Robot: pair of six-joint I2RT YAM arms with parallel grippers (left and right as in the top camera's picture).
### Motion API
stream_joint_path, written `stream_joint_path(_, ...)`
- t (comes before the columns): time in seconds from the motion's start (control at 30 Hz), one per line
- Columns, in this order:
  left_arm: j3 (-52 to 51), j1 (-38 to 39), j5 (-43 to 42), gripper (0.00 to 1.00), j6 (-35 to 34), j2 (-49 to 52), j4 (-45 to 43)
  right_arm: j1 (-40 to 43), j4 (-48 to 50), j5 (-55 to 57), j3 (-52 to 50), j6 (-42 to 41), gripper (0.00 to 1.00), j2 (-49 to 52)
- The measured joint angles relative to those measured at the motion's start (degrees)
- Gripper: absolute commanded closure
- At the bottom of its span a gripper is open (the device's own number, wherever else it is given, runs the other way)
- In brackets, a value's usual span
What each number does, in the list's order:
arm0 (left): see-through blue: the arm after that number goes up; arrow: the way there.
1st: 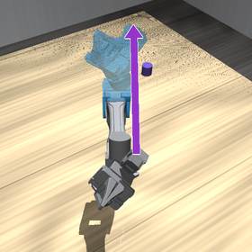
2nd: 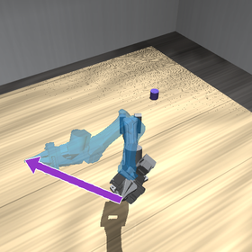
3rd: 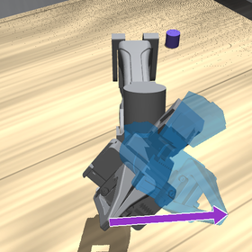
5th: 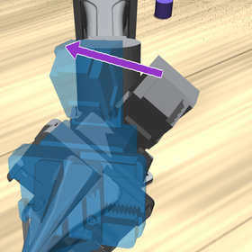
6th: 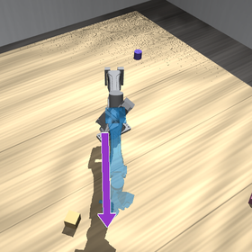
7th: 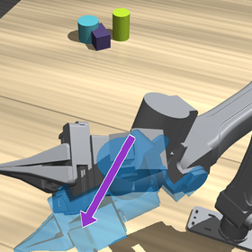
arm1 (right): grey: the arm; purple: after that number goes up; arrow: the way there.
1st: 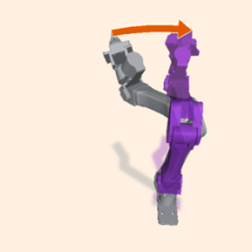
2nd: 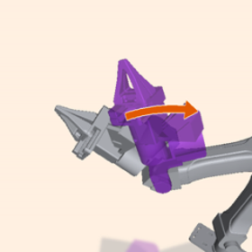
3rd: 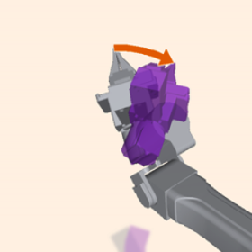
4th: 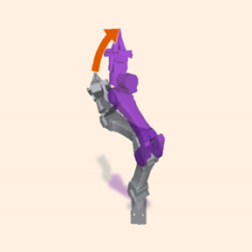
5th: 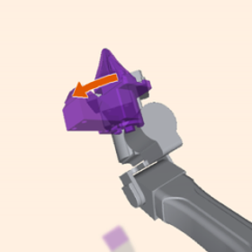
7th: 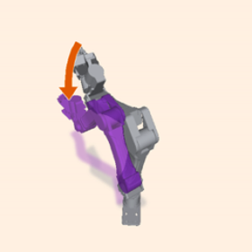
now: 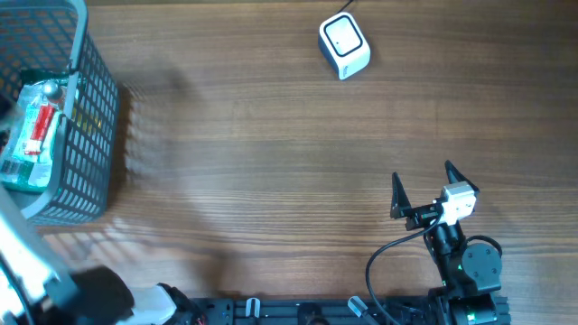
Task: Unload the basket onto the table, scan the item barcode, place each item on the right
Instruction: 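Grasp the Kleenex tissue pack with the left gripper and lift, then carry the Kleenex pack with the left gripper to the white scanner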
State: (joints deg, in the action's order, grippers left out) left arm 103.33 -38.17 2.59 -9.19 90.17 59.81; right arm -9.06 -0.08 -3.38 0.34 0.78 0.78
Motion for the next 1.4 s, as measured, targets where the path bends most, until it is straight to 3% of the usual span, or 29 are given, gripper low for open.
stream_joint_path(0.33, 1.64, 3.76, -7.48, 0.57, -5.11, -8.24, -0.22, 0.00, 0.02, 0.00, 0.00, 0.00, 0.00, 0.00)
stream_joint_path(0.63, 1.64, 20.74, -8.07, 0.59, -5.62, -8.33, 4.79, 0.00, 0.02, 0.00, 0.00, 0.00, 0.00, 0.00)
stream_joint_path(1.0, 1.64, 48.19, 3.02, 0.57, -7.10, -6.95, 10.49, 0.00, 0.02, 0.00, 0.00, 0.02, 0.00, 0.00)
stream_joint_path(1.4, 0.57, 65.88, 5.07, 0.57, -23.34, 9.07, 11.28, 0.00, 0.02, 0.00, 0.00, 0.00, 0.01, 0.00)
